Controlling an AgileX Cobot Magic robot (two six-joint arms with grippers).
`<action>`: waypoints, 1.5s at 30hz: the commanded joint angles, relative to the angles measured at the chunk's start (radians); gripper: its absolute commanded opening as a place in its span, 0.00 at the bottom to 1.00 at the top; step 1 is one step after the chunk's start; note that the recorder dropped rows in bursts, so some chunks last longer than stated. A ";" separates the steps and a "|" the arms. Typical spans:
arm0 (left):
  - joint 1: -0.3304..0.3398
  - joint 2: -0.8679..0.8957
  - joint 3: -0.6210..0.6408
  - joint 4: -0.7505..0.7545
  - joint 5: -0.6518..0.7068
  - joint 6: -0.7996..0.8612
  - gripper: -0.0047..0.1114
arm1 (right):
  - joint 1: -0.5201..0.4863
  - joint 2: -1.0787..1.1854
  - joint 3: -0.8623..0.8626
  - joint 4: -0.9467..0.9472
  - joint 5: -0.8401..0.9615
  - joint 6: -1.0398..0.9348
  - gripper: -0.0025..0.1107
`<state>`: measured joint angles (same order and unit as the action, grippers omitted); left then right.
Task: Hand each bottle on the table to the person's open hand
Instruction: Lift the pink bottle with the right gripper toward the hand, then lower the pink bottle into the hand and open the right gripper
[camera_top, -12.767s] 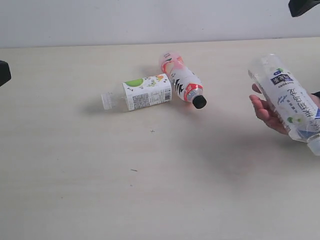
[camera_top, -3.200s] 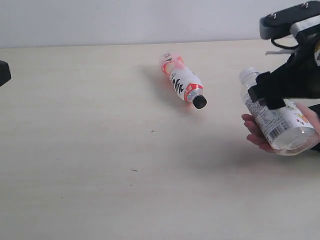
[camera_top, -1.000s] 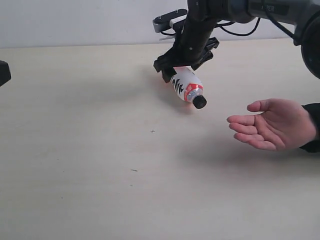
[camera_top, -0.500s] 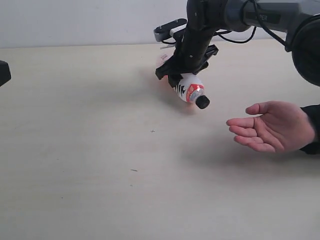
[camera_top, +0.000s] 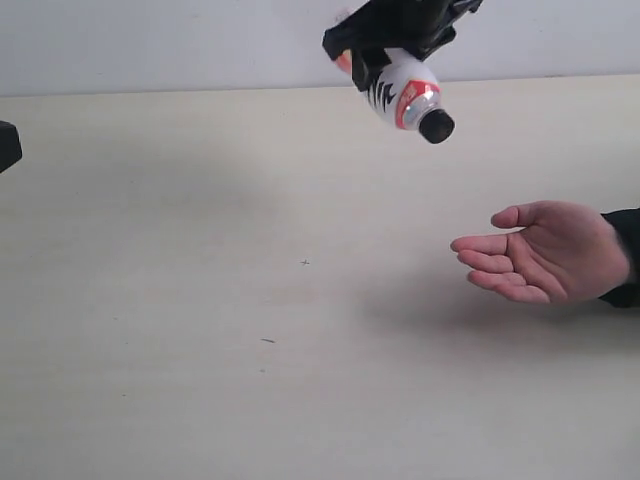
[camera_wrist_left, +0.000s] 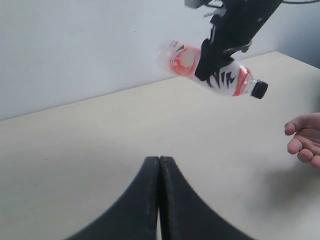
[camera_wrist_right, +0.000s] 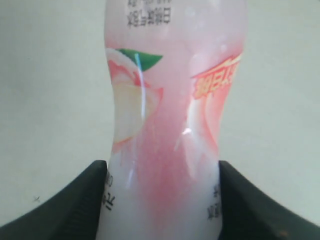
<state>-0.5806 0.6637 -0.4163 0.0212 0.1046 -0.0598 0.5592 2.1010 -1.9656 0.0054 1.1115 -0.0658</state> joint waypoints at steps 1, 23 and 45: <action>0.002 -0.005 0.003 0.004 -0.004 0.002 0.05 | -0.006 -0.109 -0.004 -0.005 0.110 0.020 0.02; 0.002 -0.005 0.003 0.004 -0.004 0.002 0.05 | -0.006 -0.837 0.840 0.042 -0.215 0.066 0.02; 0.002 -0.005 0.003 0.004 -0.004 0.002 0.05 | -0.006 -0.924 1.263 -0.285 -0.308 0.409 0.02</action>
<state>-0.5806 0.6637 -0.4163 0.0212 0.1046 -0.0598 0.5592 1.1844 -0.7102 -0.2613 0.8059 0.3319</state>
